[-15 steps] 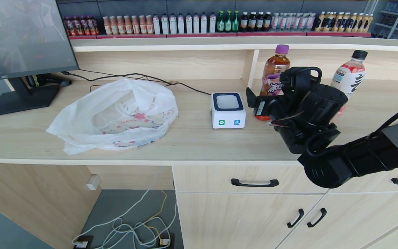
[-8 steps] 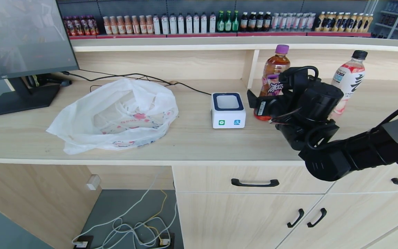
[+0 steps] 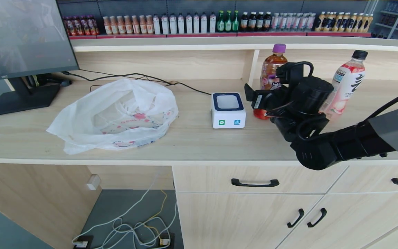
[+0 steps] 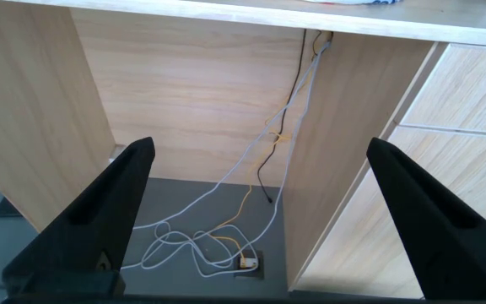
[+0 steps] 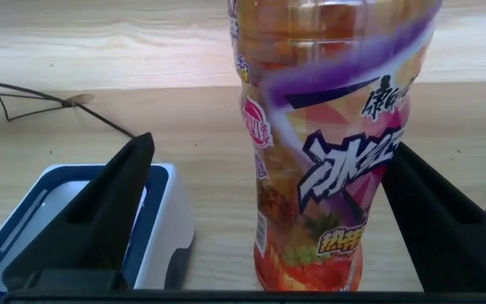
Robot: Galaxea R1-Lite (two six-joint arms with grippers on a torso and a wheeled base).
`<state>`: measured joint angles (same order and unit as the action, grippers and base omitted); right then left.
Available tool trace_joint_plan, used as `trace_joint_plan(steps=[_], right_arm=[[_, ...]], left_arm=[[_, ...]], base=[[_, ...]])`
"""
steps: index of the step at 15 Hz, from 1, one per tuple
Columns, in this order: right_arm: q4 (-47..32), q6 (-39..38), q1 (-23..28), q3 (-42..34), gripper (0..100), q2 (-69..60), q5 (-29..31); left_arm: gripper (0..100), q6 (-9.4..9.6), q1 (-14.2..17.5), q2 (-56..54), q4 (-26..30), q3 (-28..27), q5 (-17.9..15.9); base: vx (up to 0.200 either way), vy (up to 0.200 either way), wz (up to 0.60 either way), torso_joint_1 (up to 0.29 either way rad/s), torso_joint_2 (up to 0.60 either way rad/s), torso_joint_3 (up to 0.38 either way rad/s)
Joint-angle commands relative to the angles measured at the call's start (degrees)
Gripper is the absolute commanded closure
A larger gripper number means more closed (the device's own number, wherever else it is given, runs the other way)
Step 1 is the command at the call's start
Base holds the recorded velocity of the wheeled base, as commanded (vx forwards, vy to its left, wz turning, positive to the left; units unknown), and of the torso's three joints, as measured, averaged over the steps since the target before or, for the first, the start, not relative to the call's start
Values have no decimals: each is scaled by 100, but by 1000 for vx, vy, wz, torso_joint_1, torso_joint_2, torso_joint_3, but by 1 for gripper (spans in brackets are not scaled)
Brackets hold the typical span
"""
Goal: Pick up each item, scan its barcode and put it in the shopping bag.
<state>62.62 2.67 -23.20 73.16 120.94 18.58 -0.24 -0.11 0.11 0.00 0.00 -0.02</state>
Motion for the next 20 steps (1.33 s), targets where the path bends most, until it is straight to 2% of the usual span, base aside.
trace_joint_plan(steps=[1,6,10,13,20], right_arm=[[-4,-21,26,41,0,87,-3],[-154,-30,281,76,0,105,-109],[-215,-30,281,164,0,149,-232],[-374,-30,369,595,0,307,-381],[-655,-126,413,1069,0,465,-390]], left_arm=[[0,-2,2,-2,0,0,-6],[0,-2,2,-2,0,0,2],[0,-2,2,-2,0,0,-6],[0,-2,2,-2,0,0,2],[0,-2,2,-2,0,0,2]], base=[[0,0,0,0,0,0],[0,0,0,0,0,0],[0,0,0,0,0,0],[0,0,0,0,0,0],[0,0,0,0,0,0]])
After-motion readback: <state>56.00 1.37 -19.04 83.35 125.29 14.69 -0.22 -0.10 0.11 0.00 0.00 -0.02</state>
